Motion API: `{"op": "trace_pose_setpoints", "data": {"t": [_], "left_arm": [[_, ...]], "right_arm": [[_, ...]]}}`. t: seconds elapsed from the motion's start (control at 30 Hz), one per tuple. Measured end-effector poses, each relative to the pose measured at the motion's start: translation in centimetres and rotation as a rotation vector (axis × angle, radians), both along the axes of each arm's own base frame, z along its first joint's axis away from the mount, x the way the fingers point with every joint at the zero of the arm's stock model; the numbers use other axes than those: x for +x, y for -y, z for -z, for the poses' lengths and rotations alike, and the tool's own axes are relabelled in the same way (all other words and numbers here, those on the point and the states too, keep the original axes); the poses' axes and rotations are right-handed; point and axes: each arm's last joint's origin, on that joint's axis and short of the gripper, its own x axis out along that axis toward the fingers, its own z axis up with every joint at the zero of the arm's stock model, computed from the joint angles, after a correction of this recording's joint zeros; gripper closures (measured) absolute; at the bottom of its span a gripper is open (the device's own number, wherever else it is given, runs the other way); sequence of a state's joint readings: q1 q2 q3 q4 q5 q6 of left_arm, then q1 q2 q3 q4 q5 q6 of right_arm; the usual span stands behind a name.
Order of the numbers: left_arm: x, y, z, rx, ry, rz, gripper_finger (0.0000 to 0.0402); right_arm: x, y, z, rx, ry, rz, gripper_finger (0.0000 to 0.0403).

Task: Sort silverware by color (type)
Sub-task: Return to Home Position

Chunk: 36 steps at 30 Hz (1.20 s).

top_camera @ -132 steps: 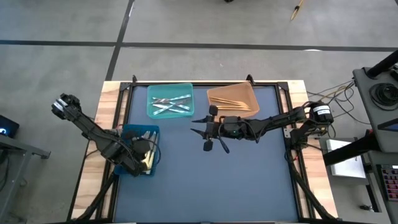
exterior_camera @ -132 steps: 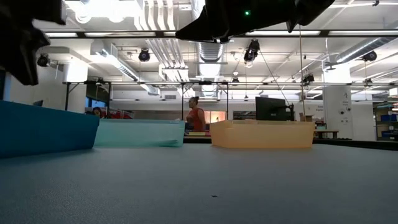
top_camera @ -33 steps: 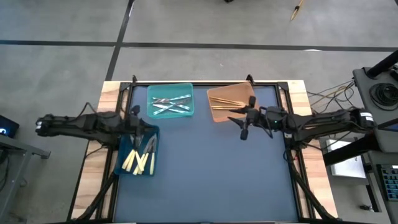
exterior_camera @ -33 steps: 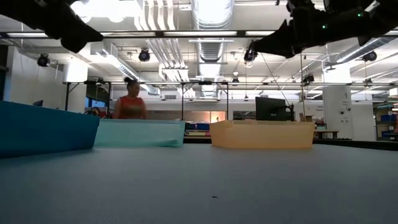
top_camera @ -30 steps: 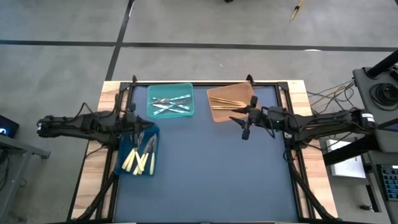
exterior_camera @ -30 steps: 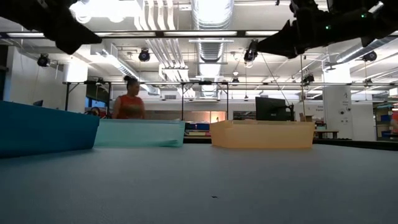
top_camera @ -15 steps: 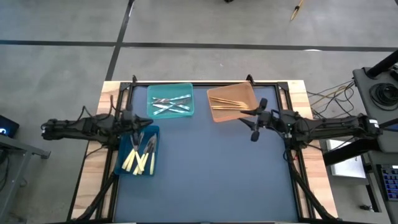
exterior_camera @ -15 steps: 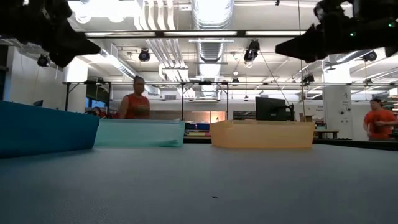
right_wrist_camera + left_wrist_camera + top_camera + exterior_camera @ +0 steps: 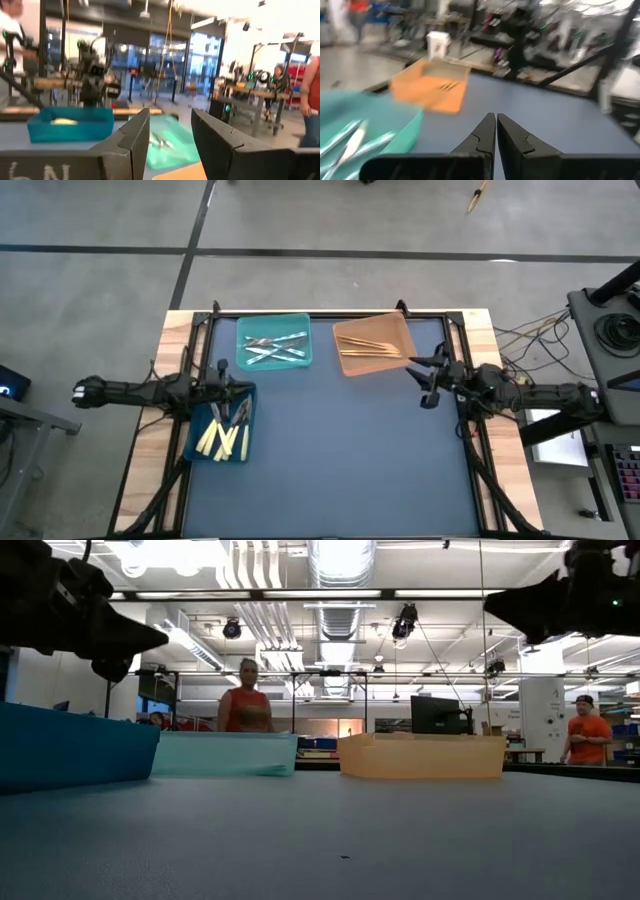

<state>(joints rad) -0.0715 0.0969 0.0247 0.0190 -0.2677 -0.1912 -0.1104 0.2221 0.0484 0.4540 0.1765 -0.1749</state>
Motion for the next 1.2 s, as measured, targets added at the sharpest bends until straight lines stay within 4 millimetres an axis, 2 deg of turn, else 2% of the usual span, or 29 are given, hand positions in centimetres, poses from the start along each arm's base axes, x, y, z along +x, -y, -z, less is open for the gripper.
{"op": "trace_pose_setpoints", "data": {"t": [0.17, 0.47, 0.6, 0.77, 0.9, 1.2], "left_arm": [[0.2, 0.2, 0.2, 0.046, 0.009, 0.053, 0.0401], [0.5, -0.3, 0.8, 0.077, -0.068, -0.1, 0.0401], [0.6, -0.4, 0.9, 0.066, -0.09, -0.144, 0.0401], [0.7, -0.4, 0.9, 0.067, -0.105, -0.147, 0.0401], [0.7, -0.4, 1.0, 0.066, -0.112, -0.147, 0.0401], [0.8, -0.4, 1.1, 0.067, -0.124, -0.145, 0.0401]], "right_arm": [[-0.9, -0.1, 1.2, 0.027, -0.008, 0.003, 0.0266], [-0.9, -0.1, 3.2, 0.134, -0.181, -0.008, 0.0266], [-0.8, 0.0, 3.5, 0.249, -0.176, -0.027, 0.0266], [-0.7, 0.0, 3.6, 0.255, -0.187, -0.026, 0.0266], [-0.7, 0.0, 3.6, 0.351, -0.166, -0.04, 0.0266], [-0.7, 0.0, 3.7, 0.319, -0.18, -0.034, 0.0266]]}}
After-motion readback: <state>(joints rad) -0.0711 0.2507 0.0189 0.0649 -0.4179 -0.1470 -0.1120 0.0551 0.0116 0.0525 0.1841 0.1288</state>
